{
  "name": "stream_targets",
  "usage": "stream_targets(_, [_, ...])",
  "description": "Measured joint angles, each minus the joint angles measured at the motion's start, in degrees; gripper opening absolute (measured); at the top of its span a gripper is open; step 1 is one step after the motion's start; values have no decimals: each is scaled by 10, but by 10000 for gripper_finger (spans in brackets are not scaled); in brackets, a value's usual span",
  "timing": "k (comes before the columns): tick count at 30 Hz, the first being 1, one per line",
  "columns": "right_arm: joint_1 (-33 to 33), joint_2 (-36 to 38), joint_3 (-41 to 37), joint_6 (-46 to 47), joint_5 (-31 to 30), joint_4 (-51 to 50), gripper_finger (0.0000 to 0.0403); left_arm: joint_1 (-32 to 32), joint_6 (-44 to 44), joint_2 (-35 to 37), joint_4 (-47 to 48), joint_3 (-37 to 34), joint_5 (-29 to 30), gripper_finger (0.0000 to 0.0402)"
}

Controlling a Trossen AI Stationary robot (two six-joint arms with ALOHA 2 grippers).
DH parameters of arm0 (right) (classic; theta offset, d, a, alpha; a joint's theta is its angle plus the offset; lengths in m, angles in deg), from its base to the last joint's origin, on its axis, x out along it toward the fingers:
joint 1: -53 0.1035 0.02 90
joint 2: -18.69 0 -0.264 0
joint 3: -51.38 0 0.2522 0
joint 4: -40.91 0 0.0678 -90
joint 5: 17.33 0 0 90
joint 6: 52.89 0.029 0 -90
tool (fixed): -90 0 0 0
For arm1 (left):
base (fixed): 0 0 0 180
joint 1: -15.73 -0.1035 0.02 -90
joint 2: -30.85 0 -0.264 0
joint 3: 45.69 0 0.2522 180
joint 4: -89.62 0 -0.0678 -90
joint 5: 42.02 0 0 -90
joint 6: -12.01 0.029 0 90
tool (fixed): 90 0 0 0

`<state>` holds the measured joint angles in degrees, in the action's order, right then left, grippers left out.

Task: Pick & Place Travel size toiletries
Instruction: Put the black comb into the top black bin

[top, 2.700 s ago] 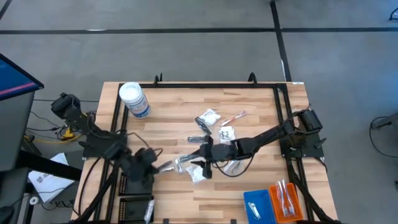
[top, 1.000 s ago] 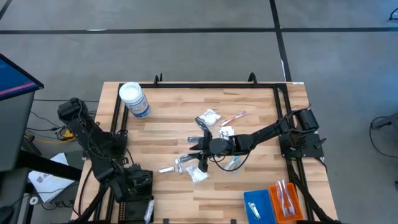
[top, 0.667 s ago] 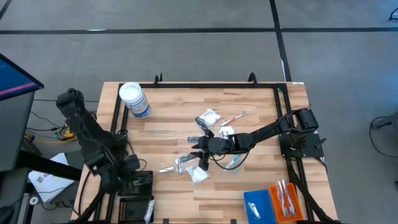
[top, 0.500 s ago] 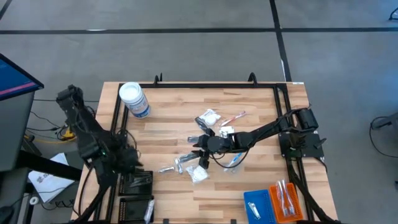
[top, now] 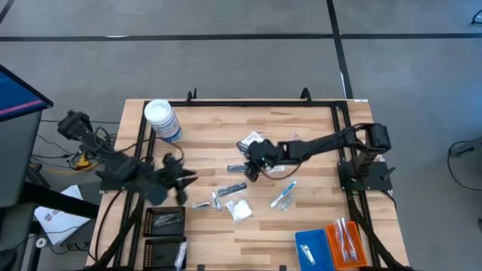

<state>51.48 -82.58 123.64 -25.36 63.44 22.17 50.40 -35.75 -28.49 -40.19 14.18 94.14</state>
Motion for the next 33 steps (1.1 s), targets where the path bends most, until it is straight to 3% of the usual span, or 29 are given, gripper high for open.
stream_targets(7, [-64,-11,-1,12,121,-29,124,-181,80,-117,-81,0,-94,35])
stream_targets(10, [-74,-11,0,5,124,-13,124,-254,128,-173,-160,0,-146,6])
stream_targets(15, [-79,-11,0,-9,103,-1,124,-349,180,-262,-344,0,-286,1])
stream_targets(18, [-74,-11,-12,-3,63,-3,124,-360,182,-303,-382,0,-326,1])
stream_targets(25, [-52,-11,-44,-10,47,6,124,-365,193,-326,-411,-7,-296,0])
stream_targets(29, [-44,-11,-50,12,48,9,123,-393,204,-320,-447,-38,-356,0])
stream_targets(33, [-55,-12,-50,43,30,28,104,-427,203,-320,-522,-80,-371,0])
